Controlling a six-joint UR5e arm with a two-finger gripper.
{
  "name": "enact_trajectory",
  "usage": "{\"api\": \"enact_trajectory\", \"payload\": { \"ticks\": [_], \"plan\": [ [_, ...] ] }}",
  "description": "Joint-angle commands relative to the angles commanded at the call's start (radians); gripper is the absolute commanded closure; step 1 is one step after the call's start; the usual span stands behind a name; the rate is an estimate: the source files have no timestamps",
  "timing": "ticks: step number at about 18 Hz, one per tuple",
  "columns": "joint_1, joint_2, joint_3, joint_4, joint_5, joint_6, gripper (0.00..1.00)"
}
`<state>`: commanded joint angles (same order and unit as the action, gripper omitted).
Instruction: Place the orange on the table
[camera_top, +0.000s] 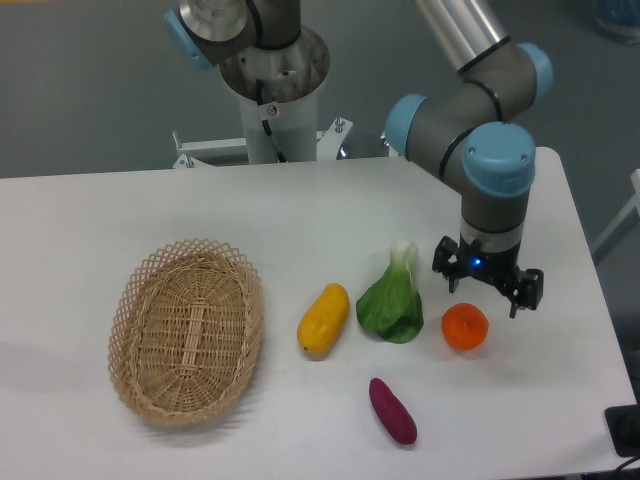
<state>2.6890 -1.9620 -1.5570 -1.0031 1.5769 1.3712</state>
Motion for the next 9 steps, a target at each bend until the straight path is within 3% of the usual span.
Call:
{"api": "enact_trajectory", "payload": {
  "ticks": [9],
  "plan": [
    [0.023, 0.034, 0.002, -0.017, -0.003, 0.022, 0.0]
  ]
}}
